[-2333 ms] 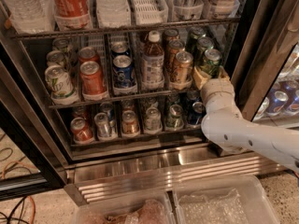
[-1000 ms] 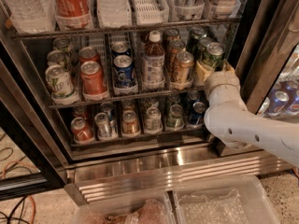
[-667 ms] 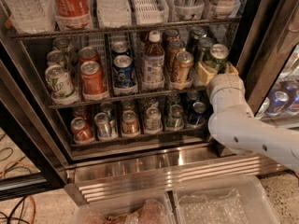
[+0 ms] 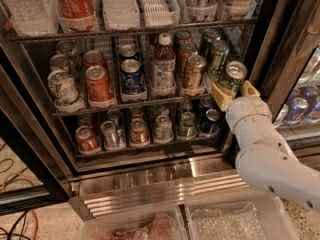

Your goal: Pick green can from middle shelf of fridge

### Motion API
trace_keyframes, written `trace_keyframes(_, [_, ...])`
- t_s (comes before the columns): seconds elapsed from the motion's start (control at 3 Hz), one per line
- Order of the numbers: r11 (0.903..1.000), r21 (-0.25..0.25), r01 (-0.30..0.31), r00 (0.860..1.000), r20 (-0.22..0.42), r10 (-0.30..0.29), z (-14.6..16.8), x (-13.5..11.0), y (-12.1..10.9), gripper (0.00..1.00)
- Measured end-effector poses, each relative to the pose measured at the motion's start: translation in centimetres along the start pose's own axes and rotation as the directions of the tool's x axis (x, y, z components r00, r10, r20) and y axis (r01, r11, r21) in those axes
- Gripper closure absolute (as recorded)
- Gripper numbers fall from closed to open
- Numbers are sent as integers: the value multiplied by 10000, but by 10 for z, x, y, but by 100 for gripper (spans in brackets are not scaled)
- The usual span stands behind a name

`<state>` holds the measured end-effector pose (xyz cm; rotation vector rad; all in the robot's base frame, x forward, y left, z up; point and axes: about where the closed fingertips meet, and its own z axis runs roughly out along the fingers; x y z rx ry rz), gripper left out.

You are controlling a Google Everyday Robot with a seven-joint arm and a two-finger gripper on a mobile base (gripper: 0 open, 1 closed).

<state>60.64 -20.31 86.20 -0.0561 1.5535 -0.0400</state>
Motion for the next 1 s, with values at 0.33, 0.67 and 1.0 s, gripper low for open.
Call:
trace_keyframes(0.33, [9973,-734,-44,10000,-29,42,-26,-3,7,100])
trace_keyframes(0.67, [9877,-1538,-271,9996,-68,263,-46,-8,15,100])
trace_keyframes(1.0, [9703,-2395,-344,9994,-45,343,-57,-12,32,100])
